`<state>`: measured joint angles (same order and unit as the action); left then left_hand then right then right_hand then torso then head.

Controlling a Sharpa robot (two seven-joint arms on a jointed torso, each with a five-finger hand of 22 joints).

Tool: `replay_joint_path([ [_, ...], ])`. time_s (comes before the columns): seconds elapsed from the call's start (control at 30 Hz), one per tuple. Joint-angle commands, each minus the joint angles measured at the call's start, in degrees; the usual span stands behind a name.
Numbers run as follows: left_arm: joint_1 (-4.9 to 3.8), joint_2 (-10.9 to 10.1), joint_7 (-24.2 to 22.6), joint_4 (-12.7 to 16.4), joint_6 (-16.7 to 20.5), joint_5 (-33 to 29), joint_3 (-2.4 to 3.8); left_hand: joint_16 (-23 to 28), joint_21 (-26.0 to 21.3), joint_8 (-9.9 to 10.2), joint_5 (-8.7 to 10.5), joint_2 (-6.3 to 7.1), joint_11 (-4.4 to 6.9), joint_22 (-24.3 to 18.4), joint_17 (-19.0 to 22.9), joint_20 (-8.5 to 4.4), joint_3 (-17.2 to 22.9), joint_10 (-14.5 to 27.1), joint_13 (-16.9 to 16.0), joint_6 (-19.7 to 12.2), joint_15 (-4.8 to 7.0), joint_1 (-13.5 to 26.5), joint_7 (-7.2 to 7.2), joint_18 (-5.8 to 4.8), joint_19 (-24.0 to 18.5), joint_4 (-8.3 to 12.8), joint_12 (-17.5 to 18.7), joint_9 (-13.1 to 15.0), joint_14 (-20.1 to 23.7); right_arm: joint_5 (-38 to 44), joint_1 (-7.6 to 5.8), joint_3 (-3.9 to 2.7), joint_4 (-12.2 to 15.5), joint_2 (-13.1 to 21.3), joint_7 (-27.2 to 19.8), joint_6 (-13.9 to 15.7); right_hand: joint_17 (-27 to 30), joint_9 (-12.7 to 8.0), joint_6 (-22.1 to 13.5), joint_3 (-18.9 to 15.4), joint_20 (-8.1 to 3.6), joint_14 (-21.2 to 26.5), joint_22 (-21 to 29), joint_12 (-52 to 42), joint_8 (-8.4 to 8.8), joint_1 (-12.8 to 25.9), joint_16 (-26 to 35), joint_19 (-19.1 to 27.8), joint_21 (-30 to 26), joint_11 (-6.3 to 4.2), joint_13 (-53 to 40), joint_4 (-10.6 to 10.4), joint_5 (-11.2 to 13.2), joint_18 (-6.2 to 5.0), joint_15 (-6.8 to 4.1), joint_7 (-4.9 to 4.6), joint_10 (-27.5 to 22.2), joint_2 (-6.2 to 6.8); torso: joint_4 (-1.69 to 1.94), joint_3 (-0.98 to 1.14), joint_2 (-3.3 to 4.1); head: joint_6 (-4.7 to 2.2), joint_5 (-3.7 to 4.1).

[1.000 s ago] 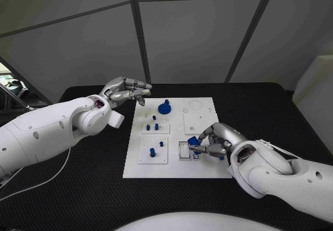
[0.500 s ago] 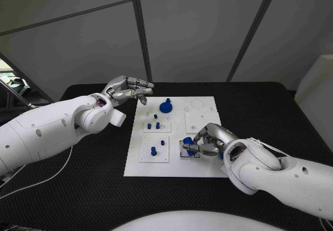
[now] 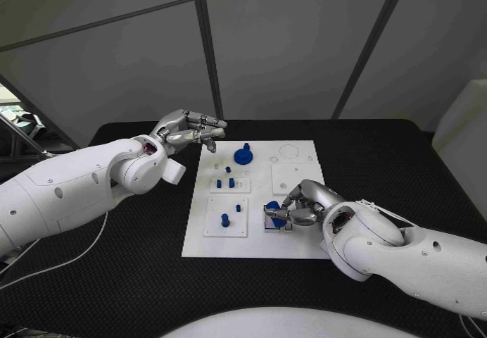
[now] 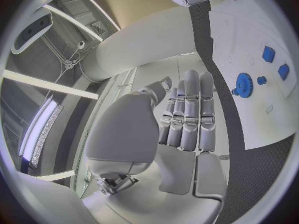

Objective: Assemble the parts on the task board

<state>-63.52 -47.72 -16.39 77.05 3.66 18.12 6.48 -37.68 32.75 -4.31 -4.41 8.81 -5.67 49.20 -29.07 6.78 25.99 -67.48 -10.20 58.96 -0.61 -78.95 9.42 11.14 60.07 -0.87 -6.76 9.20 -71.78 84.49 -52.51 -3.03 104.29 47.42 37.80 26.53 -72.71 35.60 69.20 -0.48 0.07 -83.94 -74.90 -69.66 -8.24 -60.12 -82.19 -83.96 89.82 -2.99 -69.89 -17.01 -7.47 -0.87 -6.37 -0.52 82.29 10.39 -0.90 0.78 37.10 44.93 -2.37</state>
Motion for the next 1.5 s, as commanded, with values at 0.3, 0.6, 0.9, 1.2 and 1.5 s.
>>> replay_joint_path([
  [0.3,-0.08,-0.04,-0.16,0.12,-0.7,-0.41,0.05,0.27,-0.21,0.38,0.08,-0.34,0.13,-0.05,0.06,0.11,-0.23,0.29,-0.08,0.01,-0.23,-0.03,0.16,-0.69,0.4,-0.01,0.16,0.05,-0.28,1.77,-0.11,-0.05,-0.1,-0.26,0.92,0.53,0.81,1.47,-0.5,-7.5,-0.16,-2.63,-14.97,1.25,1.08,3.77,0.81,-5.97,0.05,0.1,0.67,-0.09,4.01,0.83,-0.14,-0.6,-0.83,1.29,-0.07,0.03,0.02,-0.09,-0.13],
  [0.6,-0.08,-0.12,-0.13,0.13,-0.7,-0.41,0.05,0.27,-0.21,0.38,0.08,-0.34,0.13,-0.05,0.06,0.11,-0.23,0.29,-0.08,0.01,-0.23,-0.03,0.16,-0.69,0.4,-0.01,0.16,0.05,-0.28,2.2,-0.1,-0.03,1.09,0.6,-0.9,0.83,0.32,2.22,-0.11,-6.51,-0.16,-2.77,-15.1,1.0,1.23,-0.39,0.64,-6.04,0.18,0.03,0.32,0.15,3.26,0.87,-0.19,-0.48,-0.61,-0.25,-0.1,0.06,-0.01,-0.17,-0.08],
  [0.9,-0.08,-0.13,-0.14,0.12,-0.72,-0.41,0.04,0.27,-0.21,0.38,0.08,-0.34,0.13,-0.05,0.06,0.11,-0.23,0.29,-0.08,0.01,-0.23,-0.03,0.16,-0.69,0.4,-0.01,0.16,0.05,-0.28,3.23,-0.09,0.0,2.37,2.11,-2.38,0.83,-0.63,3.38,0.47,-4.35,-0.36,-2.95,-15.1,0.71,1.57,-11.05,0.24,-6.04,0.18,-0.16,-0.18,4.28,-0.71,0.87,-0.36,-0.33,-0.34,-2.89,-0.07,0.02,-0.08,-0.35,0.14],
  [1.2,0.01,-0.31,-0.21,0.1,-0.64,-0.41,0.03,0.27,-0.21,0.38,0.08,-0.34,0.13,-0.05,0.06,0.11,-0.23,0.29,-0.08,0.01,-0.23,-0.03,0.16,-0.69,0.4,-0.01,0.16,0.05,-0.28,-1.13,-0.11,-0.12,5.52,8.94,-7.0,4.04,-0.76,2.48,-2.83,-5.08,0.07,-2.96,-15.1,0.88,4.26,-11.77,0.22,-6.04,0.18,0.69,-0.2,5.42,-1.55,0.87,0.27,-1.44,-0.34,-4.84,-0.2,0.05,-0.11,-0.9,0.83],
  [1.5,0.11,-0.4,-0.28,0.1,-0.46,-0.41,0.02,0.27,-0.21,0.38,0.08,-0.34,0.13,-0.05,0.06,0.11,-0.23,0.29,-0.08,0.01,-0.23,-0.03,0.16,-0.69,0.4,-0.01,0.16,0.05,-0.28,-4.8,-0.14,-0.22,6.58,16.72,-11.1,2.69,-1.2,-1.78,-5.26,-5.18,0.79,-2.99,-15.05,1.8,4.72,-14.52,0.12,-6.02,0.13,1.41,0.37,7.84,-6.49,0.85,0.94,-2.32,-0.61,-6.98,-0.26,0.01,-0.04,-1.39,2.32],
])
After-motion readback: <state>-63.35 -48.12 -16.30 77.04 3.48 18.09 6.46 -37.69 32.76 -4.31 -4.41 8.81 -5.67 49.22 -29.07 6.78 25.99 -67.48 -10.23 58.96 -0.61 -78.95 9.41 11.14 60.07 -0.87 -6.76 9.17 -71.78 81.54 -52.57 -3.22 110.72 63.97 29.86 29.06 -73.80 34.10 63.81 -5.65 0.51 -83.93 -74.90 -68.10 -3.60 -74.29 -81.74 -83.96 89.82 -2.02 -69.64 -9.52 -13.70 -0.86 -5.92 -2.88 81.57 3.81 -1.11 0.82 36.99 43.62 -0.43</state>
